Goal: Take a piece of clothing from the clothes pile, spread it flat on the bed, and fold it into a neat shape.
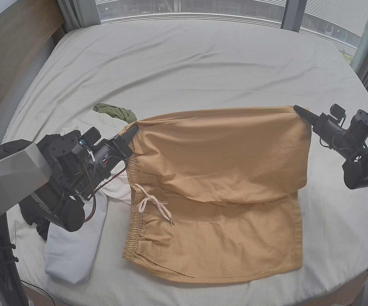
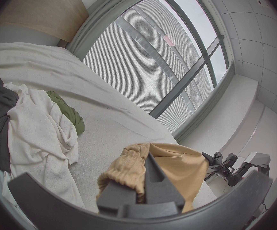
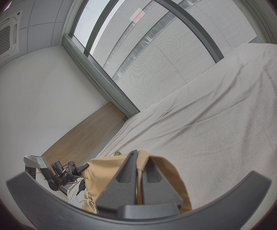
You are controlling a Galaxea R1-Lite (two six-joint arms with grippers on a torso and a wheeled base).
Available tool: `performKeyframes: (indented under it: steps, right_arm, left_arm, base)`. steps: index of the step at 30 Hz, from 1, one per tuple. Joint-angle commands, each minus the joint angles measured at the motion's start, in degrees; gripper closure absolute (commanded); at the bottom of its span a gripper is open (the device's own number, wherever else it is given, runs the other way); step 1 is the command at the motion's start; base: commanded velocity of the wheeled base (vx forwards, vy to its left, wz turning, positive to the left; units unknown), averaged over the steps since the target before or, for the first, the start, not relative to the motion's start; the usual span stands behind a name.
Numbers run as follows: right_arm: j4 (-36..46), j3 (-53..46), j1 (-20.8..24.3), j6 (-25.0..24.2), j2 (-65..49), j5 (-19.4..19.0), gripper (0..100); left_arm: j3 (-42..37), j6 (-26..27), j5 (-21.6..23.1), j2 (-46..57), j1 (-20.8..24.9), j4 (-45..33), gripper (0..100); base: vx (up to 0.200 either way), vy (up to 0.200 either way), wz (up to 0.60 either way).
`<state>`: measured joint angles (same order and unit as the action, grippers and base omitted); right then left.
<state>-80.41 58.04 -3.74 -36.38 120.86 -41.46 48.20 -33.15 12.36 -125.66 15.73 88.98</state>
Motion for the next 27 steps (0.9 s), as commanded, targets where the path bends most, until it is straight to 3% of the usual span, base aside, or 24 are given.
performKeyframes:
  steps: [1,17,18,20,21,27]
  right_arm:
    - [0.96,2.69,0.23,0.08,2.01,0.06,100]
    - [2.71,6.47,0.14,0.17,4.3,0.06,100]
    - [2.71,6.74,0.05,0.25,4.74,0.06,100]
    - [2.71,6.82,0.05,0.25,4.91,0.06,100]
    - [2.71,7.18,0.05,0.25,5.18,0.15,0]
    - [2.36,8.23,-0.3,0.34,6.67,0.33,0]
  left_arm:
    - [0.31,-0.08,-0.14,-0.99,-0.61,0.05,100]
    - [1.63,-0.16,0.38,-3.01,-1.49,0.05,100]
    - [1.81,-0.16,0.38,-3.1,-1.49,0.05,0]
    - [1.9,-0.16,0.38,-3.19,-1.49,0.05,0]
    - [1.98,-0.25,0.47,-3.19,-1.49,-0.03,0]
    - [5.94,-0.08,-0.32,-6.09,-1.49,-0.03,0]
  base:
    - [0.0,0.0,0.0]
    - [0.0,0.0,0.0]
    - [0.0,0.0,0.0]
    - [0.0,0.0,0.0]
    - [0.0,0.0,0.0]
    - [0.0,0.0,0.0]
